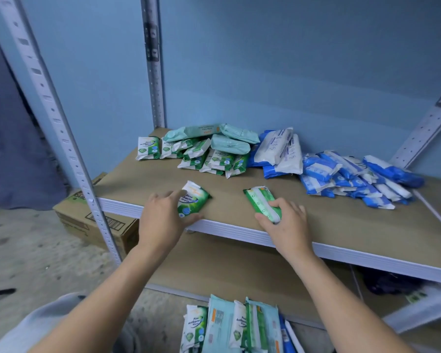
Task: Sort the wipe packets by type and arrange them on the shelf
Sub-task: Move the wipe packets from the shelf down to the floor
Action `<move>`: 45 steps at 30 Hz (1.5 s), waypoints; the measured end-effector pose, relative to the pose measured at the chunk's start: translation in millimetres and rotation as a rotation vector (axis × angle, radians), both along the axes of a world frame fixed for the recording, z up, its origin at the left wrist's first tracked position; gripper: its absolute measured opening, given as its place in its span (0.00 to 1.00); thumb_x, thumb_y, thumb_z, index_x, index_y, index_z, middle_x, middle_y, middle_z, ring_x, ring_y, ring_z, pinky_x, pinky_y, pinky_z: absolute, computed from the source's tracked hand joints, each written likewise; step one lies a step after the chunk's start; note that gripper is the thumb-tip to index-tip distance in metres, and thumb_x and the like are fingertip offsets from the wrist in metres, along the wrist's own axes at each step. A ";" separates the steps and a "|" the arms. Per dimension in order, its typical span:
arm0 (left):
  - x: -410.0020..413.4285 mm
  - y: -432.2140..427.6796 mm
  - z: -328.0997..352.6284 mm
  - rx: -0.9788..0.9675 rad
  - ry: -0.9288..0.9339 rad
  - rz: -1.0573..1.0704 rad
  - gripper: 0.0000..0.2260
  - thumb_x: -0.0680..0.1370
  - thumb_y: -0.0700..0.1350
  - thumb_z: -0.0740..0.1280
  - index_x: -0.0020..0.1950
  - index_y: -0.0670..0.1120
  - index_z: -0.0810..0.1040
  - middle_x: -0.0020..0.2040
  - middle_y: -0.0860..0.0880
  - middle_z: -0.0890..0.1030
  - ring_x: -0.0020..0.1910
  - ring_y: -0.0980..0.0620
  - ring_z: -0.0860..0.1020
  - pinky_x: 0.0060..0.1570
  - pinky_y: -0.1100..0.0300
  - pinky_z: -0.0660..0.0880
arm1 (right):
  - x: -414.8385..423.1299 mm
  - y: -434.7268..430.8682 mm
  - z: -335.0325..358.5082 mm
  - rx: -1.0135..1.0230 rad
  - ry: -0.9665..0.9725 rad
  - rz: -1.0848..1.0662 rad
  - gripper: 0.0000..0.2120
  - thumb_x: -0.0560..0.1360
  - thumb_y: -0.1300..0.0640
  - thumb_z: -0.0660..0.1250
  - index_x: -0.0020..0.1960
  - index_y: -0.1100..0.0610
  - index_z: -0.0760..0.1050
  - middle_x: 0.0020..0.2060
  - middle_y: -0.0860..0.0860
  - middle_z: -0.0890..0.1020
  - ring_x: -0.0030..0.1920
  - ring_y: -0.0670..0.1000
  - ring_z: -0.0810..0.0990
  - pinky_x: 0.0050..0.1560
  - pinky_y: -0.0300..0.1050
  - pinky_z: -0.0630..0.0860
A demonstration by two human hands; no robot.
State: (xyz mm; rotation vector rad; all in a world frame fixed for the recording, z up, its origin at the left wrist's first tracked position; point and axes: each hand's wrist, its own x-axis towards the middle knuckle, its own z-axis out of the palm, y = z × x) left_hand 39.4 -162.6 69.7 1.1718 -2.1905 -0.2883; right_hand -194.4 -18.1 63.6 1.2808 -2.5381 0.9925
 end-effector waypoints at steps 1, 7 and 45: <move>-0.5 8.6 -0.2 -0.006 -0.012 0.004 0.27 0.68 0.57 0.78 0.64 0.49 0.80 0.52 0.49 0.84 0.48 0.44 0.74 0.41 0.52 0.72 | 2.0 2.2 1.0 0.010 0.006 0.007 0.17 0.71 0.43 0.74 0.54 0.52 0.77 0.49 0.50 0.81 0.49 0.53 0.70 0.50 0.51 0.71; -0.6 68.9 -18.3 -0.030 0.048 -0.062 0.24 0.67 0.51 0.79 0.62 0.52 0.80 0.57 0.55 0.82 0.47 0.47 0.74 0.43 0.52 0.74 | 28.0 39.5 3.7 -0.029 0.022 0.096 0.17 0.70 0.48 0.75 0.54 0.51 0.76 0.48 0.48 0.80 0.48 0.51 0.67 0.46 0.49 0.68; -45.4 174.8 -300.6 0.710 -0.392 -0.158 0.23 0.84 0.56 0.57 0.79 0.55 0.63 0.81 0.53 0.55 0.80 0.53 0.53 0.72 0.62 0.61 | 31.2 166.3 -283.1 0.512 -0.533 -0.130 0.10 0.79 0.55 0.66 0.59 0.50 0.81 0.52 0.48 0.85 0.44 0.53 0.84 0.39 0.49 0.81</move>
